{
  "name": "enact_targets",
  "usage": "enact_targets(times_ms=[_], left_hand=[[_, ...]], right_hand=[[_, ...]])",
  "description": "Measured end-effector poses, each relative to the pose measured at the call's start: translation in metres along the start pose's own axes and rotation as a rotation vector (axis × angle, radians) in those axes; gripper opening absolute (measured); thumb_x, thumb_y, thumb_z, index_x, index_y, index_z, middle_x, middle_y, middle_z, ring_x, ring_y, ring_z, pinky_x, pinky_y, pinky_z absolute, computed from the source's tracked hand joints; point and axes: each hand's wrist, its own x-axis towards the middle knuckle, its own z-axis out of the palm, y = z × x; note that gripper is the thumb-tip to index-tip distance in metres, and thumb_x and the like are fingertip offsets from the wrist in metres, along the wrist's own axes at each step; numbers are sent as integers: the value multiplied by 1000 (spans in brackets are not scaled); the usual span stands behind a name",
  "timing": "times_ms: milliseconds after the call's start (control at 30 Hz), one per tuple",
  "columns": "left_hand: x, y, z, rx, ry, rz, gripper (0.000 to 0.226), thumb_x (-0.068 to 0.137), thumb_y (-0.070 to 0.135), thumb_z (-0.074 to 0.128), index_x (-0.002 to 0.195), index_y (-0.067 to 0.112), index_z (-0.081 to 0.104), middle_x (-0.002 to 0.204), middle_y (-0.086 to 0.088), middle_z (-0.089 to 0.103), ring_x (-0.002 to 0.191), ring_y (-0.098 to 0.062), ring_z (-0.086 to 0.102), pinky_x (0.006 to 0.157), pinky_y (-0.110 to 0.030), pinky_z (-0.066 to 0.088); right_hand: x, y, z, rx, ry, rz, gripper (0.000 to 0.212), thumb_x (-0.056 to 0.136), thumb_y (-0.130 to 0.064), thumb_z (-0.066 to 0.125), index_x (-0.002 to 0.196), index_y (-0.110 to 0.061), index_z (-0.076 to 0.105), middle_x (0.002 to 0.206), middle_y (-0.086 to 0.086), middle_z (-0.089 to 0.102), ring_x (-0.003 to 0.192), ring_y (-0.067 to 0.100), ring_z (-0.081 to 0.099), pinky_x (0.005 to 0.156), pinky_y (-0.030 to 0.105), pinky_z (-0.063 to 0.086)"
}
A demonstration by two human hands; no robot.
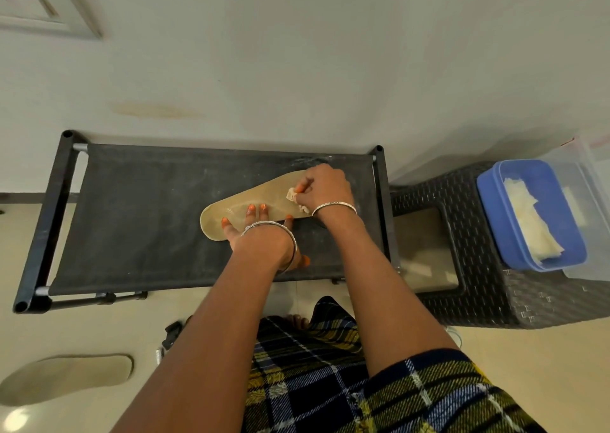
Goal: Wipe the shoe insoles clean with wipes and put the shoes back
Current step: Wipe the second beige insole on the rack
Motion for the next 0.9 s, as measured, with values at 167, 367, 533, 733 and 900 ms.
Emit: enact_targets(times_ms=[167,367,533,733,900], left_hand=[[-3,-6,-2,-9,-3,18,88,88,73,36,149,42,-19,155,-8,-35,143,-32,-29,111,-68,-6],[1,-5,1,6,3,-2,86,87,75,34,148,45,-18,155,-7,-34,143,-31,-28,109,-68,-6],[-1,-3,0,13,12,0,86,87,76,34,149,44,-17,156,-6,-32,144,-30,-28,111,-67,-5],[1,-7,-3,-4,6,20,87,87,74,38,150,43,-15,157,-5,-31,143,-31,-28,111,-69,-5],[2,-2,-2,0,34,14,87,88,74,36,151,41,-14,157,-5,-31,144,-30,-28,111,-68,-6]], right_hand=[[1,21,-17,-51,239,204,5,86,-23,71,89,-19,72,97,7,71,90,29,68,65,29,46],[4,6,-3,-139,233,157,14,90,-17,65,103,-13,71,106,10,70,100,30,66,74,32,49],[5,-4,6,-68,100,24,13,83,-27,72,93,-20,76,98,2,73,95,24,66,76,32,53],[6,29,-20,7,221,323,20,85,-24,70,101,-13,71,104,11,71,99,30,68,69,29,45],[1,16,-7,-29,92,249,26,78,-20,74,101,-11,72,105,12,70,100,32,67,76,32,53]])
